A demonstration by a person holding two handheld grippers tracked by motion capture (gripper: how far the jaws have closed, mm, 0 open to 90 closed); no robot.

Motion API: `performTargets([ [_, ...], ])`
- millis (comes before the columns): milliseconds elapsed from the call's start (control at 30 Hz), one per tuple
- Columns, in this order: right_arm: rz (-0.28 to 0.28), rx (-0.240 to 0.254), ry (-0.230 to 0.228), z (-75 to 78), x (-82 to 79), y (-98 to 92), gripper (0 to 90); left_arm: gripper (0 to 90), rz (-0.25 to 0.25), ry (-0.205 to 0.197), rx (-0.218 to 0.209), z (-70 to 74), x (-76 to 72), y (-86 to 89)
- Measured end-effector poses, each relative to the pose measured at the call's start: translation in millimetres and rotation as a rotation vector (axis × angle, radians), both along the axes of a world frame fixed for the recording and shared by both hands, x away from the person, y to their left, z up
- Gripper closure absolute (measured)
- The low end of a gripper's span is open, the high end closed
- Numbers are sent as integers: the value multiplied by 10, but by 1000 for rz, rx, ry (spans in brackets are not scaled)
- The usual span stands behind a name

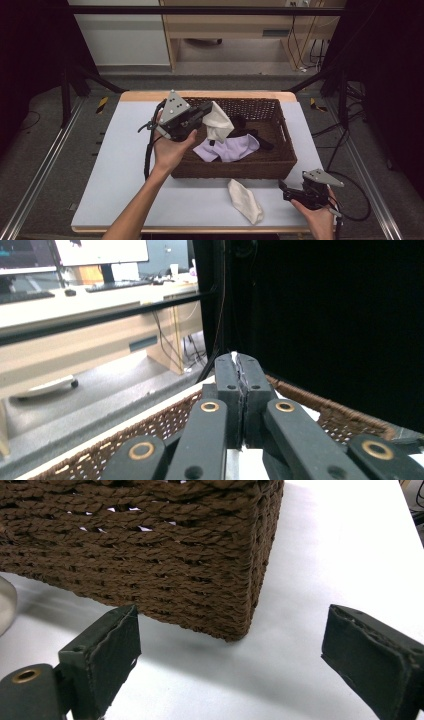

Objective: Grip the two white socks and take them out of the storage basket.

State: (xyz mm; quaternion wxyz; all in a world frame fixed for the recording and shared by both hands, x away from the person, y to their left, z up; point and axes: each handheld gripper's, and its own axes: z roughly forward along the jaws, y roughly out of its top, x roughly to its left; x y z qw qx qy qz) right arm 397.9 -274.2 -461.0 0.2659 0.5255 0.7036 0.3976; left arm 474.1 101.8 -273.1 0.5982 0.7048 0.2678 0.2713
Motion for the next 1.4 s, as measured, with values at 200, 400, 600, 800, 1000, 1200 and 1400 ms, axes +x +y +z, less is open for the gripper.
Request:
performTargets([
  [200, -3, 1, -7, 13, -8, -8, 89, 887, -31, -22, -23, 138, -252, 72],
  [400, -9, 6, -6, 25, -17, -10, 89, 887, -75, -45, -37, 193, -530, 164],
  [600, -5, 10, -4, 30, -20, 13, 89, 887, -98, -29, -27, 85, -785, 255],
  [800, -2, 0, -13, 36, -22, 26, 89, 887, -104, 8, 2, -143, -954, 334],
  [1000, -6, 10, -7, 36, -26, 21, 89, 886, -112, 57, 26, -395, -1044, 397],
  [1200, -7, 0, -7, 18, -19, 15, 89, 886, -96, 130, 45, -707, -1061, 451],
  [1400, -7, -2, -3, 3, -12, 18, 89, 886, -90, 229, 62, -1068, -1047, 492],
])
